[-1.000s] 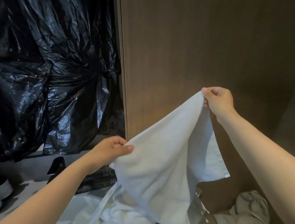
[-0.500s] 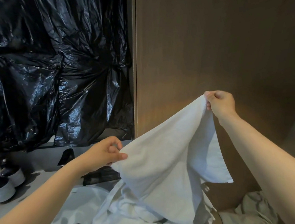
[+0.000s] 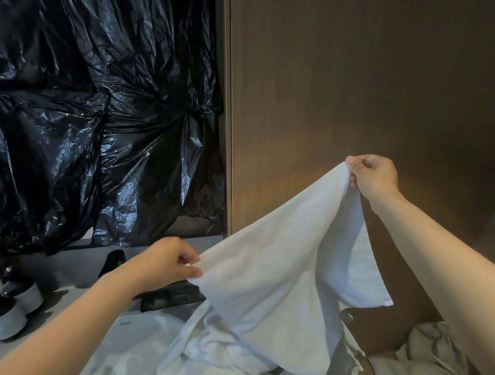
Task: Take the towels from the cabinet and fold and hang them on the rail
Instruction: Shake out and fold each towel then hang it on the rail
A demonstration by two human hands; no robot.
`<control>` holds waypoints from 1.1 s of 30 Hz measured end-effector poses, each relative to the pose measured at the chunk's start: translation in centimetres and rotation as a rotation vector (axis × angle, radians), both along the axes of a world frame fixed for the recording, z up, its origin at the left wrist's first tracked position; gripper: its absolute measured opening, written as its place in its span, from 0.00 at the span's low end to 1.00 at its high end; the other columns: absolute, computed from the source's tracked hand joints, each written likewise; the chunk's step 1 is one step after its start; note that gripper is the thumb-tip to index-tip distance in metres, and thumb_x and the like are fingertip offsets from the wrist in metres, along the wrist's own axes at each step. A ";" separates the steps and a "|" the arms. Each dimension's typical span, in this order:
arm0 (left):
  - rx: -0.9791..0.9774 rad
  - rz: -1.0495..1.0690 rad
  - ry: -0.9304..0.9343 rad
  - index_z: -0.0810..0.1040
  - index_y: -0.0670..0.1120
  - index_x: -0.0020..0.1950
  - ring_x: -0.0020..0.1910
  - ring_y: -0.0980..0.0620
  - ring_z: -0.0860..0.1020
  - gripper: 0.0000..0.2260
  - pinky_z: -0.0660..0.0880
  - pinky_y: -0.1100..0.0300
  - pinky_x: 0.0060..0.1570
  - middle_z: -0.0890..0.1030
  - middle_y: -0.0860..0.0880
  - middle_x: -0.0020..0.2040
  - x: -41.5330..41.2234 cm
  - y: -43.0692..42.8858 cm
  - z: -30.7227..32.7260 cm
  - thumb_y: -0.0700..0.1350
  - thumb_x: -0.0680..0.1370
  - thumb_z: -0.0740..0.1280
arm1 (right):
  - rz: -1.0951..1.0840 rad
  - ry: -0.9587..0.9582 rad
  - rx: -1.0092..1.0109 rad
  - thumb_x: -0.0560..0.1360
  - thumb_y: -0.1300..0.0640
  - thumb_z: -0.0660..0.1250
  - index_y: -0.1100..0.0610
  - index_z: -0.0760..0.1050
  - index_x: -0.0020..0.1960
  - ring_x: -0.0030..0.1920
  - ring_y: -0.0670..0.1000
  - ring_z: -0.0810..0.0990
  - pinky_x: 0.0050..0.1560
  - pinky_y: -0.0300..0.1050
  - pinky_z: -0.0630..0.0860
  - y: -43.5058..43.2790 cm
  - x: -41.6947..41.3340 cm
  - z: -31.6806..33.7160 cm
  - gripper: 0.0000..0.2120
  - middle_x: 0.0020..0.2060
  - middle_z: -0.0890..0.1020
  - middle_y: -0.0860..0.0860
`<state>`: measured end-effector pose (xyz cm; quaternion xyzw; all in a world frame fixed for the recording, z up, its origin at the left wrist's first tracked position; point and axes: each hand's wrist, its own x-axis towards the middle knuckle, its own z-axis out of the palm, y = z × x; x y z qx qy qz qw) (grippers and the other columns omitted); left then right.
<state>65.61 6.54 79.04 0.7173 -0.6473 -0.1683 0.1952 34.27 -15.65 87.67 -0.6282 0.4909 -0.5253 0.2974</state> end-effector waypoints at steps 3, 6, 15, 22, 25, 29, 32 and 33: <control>-0.070 0.098 -0.129 0.78 0.40 0.35 0.31 0.52 0.70 0.16 0.65 0.62 0.33 0.76 0.40 0.34 1.3 -0.3 1.3 0.51 0.76 0.70 | -0.012 -0.017 0.001 0.80 0.51 0.65 0.55 0.78 0.38 0.36 0.49 0.77 0.39 0.35 0.70 0.0 -0.2 0.0 0.14 0.31 0.78 0.51; -0.230 0.229 -0.145 0.80 0.46 0.33 0.31 0.52 0.75 0.14 0.68 0.61 0.32 0.78 0.47 0.30 2.3 -0.9 3.7 0.51 0.75 0.70 | -0.037 -0.043 -0.006 0.80 0.52 0.64 0.57 0.77 0.36 0.36 0.49 0.76 0.37 0.35 0.68 -0.1 -0.5 0.7 0.16 0.31 0.77 0.52; -0.651 0.341 -0.297 0.76 0.43 0.35 0.34 0.46 0.72 0.16 0.63 0.55 0.32 0.75 0.46 0.33 2.6 -5.7 15.4 0.52 0.77 0.69 | -0.065 -0.147 -0.083 0.79 0.50 0.66 0.57 0.77 0.38 0.38 0.50 0.77 0.46 0.44 0.70 -0.9 -1.6 7.4 0.14 0.34 0.78 0.53; -0.955 0.397 -0.272 0.80 0.40 0.39 0.35 0.44 0.75 0.11 0.65 0.57 0.31 0.77 0.45 0.32 2.2 -7.6 22.5 0.47 0.74 0.72 | -0.033 -0.175 -0.221 0.78 0.54 0.68 0.62 0.79 0.55 0.36 0.50 0.77 0.48 0.47 0.73 -1.4 -2.4 12.8 0.12 0.34 0.79 0.52; -1.056 0.414 -0.198 0.81 0.42 0.38 0.32 0.47 0.74 0.09 0.64 0.59 0.29 0.77 0.47 0.30 2.3 -8.1 23.4 0.47 0.73 0.72 | -0.064 -0.205 -0.255 0.78 0.54 0.69 0.62 0.80 0.52 0.38 0.50 0.77 0.46 0.44 0.71 -1.6 -2.6 14.2 0.11 0.35 0.80 0.53; -1.110 0.451 -0.022 0.81 0.44 0.43 0.32 0.57 0.72 0.04 0.67 0.66 0.31 0.79 0.49 0.35 2.0 -9.0 23.1 0.44 0.72 0.73 | -0.099 -0.219 -0.262 0.77 0.54 0.69 0.60 0.80 0.54 0.47 0.53 0.79 0.45 0.42 0.70 -1.8 -2.4 14.7 0.10 0.45 0.81 0.54; -1.086 0.427 -0.054 0.81 0.41 0.52 0.37 0.51 0.76 0.08 0.68 0.60 0.33 0.80 0.47 0.40 1.7 -9.5 23.3 0.41 0.75 0.70 | -0.115 -0.244 -0.247 0.77 0.55 0.69 0.60 0.80 0.53 0.49 0.55 0.79 0.48 0.44 0.72 -1.9 -2.1 14.7 0.09 0.48 0.82 0.55; -1.060 0.400 -0.103 0.81 0.39 0.51 0.39 0.46 0.78 0.08 0.69 0.57 0.34 0.80 0.44 0.40 1.6 -9.6 23.4 0.41 0.75 0.68 | -0.119 -0.251 -0.237 0.78 0.55 0.69 0.59 0.80 0.54 0.49 0.55 0.79 0.48 0.44 0.72 -2.0 -2.1 14.7 0.09 0.48 0.82 0.55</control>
